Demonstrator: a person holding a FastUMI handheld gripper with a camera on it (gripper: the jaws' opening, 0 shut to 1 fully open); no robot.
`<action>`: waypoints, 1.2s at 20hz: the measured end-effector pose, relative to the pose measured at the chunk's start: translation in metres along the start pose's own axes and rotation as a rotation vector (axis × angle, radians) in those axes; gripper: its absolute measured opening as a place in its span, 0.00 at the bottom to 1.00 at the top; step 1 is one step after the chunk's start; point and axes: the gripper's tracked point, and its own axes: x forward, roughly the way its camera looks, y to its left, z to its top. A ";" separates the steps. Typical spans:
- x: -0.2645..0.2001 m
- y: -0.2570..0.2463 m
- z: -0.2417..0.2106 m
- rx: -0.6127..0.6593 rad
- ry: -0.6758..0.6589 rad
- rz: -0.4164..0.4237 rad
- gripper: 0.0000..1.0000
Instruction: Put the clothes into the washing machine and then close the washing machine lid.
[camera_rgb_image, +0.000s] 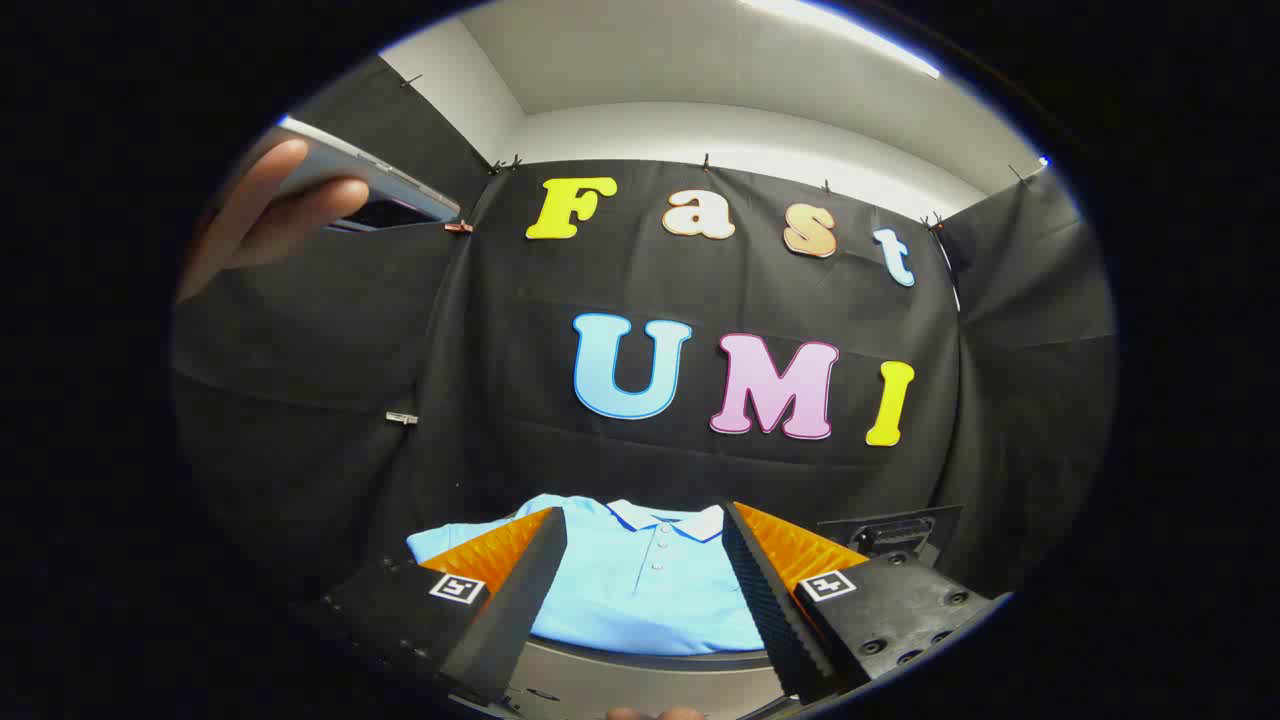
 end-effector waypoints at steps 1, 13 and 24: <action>0.002 0.001 -0.002 -0.003 0.004 0.000 0.98; 0.012 -0.003 -0.005 -0.030 0.022 0.016 0.98; 0.014 -0.003 -0.009 -0.039 0.034 0.032 0.98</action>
